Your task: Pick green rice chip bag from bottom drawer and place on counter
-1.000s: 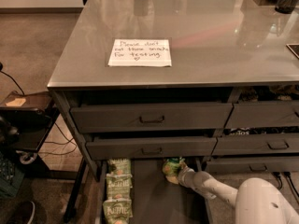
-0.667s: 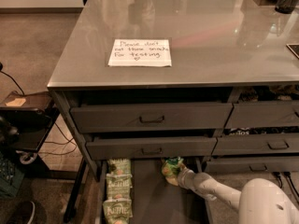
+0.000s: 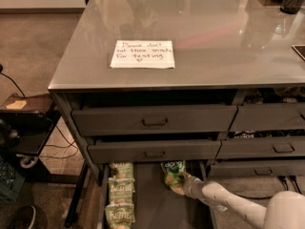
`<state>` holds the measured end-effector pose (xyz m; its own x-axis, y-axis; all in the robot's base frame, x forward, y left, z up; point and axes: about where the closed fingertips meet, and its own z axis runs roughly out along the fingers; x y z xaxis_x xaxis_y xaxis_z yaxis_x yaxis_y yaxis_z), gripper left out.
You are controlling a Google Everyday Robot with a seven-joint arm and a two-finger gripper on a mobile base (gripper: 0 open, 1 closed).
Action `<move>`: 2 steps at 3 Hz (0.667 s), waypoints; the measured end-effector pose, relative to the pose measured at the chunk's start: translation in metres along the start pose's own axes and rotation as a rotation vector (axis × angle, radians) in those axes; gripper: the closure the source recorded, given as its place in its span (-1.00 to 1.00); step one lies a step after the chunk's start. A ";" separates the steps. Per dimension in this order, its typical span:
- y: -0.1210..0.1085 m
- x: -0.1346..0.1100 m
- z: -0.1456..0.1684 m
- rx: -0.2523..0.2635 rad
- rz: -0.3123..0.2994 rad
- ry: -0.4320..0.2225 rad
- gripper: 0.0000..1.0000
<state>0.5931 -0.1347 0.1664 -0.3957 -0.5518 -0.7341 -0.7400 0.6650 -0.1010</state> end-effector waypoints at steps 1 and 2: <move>0.027 -0.003 -0.034 -0.060 -0.077 -0.023 1.00; 0.058 -0.006 -0.071 -0.145 -0.166 -0.038 1.00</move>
Offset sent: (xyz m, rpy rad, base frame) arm -0.1317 0.0059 0.0771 -0.0096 -0.0349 0.3732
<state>0.5142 -0.1288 0.2130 -0.2435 -0.6264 -0.7405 -0.8648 0.4858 -0.1266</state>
